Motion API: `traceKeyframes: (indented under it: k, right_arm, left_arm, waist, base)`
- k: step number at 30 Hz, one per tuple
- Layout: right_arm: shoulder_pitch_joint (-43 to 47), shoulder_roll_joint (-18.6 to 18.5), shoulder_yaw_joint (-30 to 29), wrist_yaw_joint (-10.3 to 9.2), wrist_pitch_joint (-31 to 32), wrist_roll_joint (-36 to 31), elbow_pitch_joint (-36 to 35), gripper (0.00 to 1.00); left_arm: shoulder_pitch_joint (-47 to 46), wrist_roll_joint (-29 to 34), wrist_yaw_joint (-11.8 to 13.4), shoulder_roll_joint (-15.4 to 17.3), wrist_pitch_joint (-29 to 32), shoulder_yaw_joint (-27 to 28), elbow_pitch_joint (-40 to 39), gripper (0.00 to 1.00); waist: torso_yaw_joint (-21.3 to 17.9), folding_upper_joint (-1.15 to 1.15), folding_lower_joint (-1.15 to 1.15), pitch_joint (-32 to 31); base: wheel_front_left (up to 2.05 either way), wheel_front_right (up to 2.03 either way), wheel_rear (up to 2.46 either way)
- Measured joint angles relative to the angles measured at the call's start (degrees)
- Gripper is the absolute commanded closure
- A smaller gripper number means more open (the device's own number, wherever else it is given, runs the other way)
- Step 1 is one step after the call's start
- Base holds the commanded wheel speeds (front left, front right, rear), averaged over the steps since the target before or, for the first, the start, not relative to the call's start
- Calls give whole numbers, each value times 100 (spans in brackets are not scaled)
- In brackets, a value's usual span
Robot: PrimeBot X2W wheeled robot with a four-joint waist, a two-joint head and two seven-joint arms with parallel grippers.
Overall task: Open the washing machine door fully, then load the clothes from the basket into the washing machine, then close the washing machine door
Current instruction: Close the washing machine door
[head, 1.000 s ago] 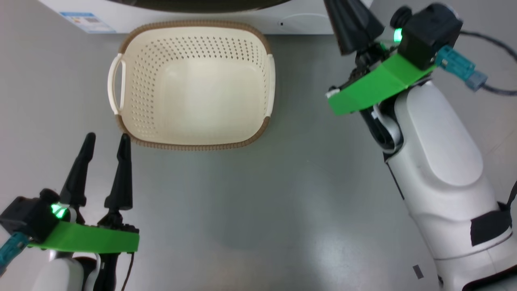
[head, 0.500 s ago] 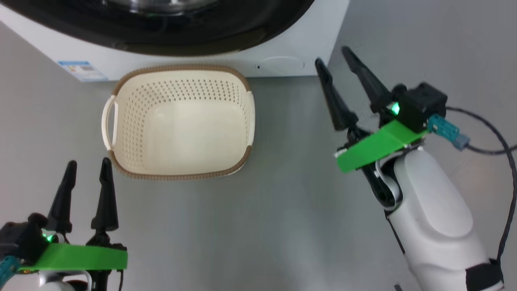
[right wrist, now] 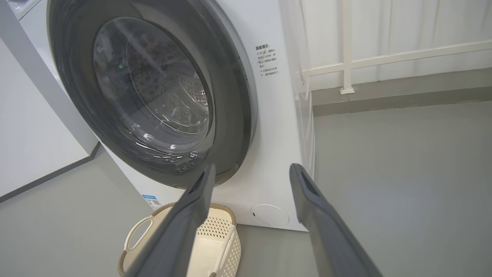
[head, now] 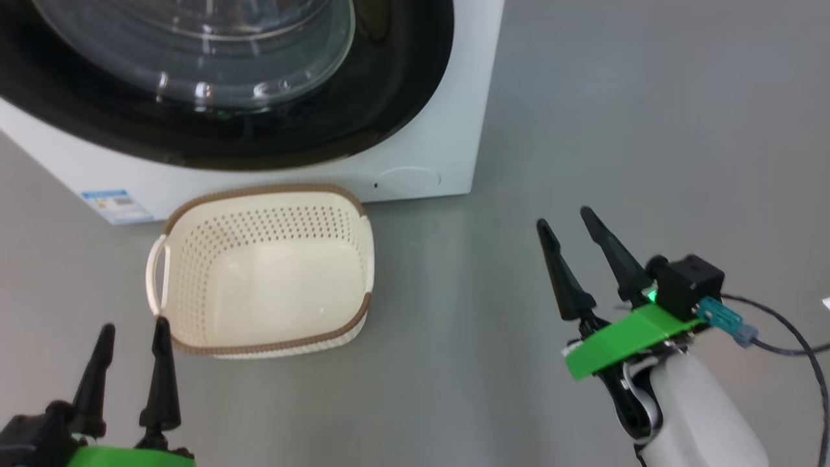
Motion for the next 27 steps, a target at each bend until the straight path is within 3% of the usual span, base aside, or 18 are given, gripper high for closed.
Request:
traceKeyframes:
  k: [13,27]
  right_arm:
    - [1073,30,-205,-1,1,-122,-278,0]
    - [1751,55,-453,0,1,-417,-549,0]
  left_arm:
    - [637,166,0,-93,1,517,209,0]
    - [1099,348,0,-232,1,615,275,0]
  waist:
    - [-504,0,0,-703]
    - [-807,0,1,-1264]
  base:
    - [0,0,0]
    - [0,0,0]
